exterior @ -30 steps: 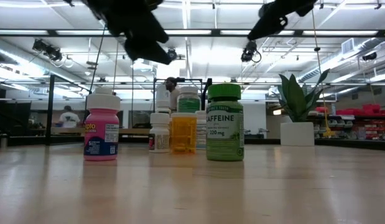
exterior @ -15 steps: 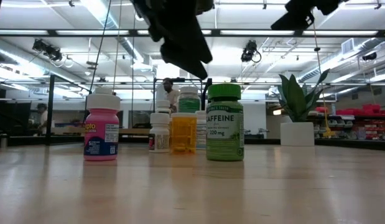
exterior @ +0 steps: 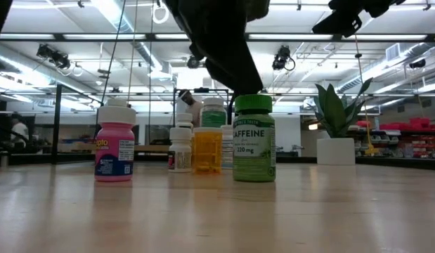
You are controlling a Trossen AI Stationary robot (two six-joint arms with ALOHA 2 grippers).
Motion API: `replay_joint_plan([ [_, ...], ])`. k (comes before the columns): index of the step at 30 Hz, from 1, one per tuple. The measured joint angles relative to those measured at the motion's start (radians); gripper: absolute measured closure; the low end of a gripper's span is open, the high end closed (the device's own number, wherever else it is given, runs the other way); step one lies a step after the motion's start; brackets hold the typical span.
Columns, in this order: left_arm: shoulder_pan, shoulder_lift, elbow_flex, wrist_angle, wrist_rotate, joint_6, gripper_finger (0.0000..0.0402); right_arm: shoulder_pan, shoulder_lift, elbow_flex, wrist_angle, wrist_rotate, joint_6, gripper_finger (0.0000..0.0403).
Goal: Pick and place medicine bottles onto shelf by color
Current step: Put the light green pill bottle on the shelf
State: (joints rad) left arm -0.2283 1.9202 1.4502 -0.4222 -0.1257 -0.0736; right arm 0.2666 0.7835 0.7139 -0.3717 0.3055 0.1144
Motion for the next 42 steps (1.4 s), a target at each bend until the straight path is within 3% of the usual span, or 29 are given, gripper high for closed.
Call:
replay_joint_plan([
  [16, 0.002, 0.063, -0.003, 0.017, -0.005, 0.027, 0.0109, 0.022, 0.017, 0.000, 0.013, -0.003, 0.041, 0.0050],
  [27, 0.002, 0.072, -0.005, 0.018, -0.004, 0.006, 0.0183, 0.042, 0.016, 0.000, 0.019, 0.026, 0.041, 0.0050],
  [32, 0.003, 0.070, -0.005, 0.016, -0.005, -0.001, 0.0183, 0.042, 0.016, 0.000, 0.019, 0.038, 0.041, 0.0050],
  [42, 0.057, -0.129, -0.004, -0.118, -0.044, 0.004, 0.0184, 0.042, 0.016, 0.000, 0.019, 0.079, 0.043, 0.0050],
])
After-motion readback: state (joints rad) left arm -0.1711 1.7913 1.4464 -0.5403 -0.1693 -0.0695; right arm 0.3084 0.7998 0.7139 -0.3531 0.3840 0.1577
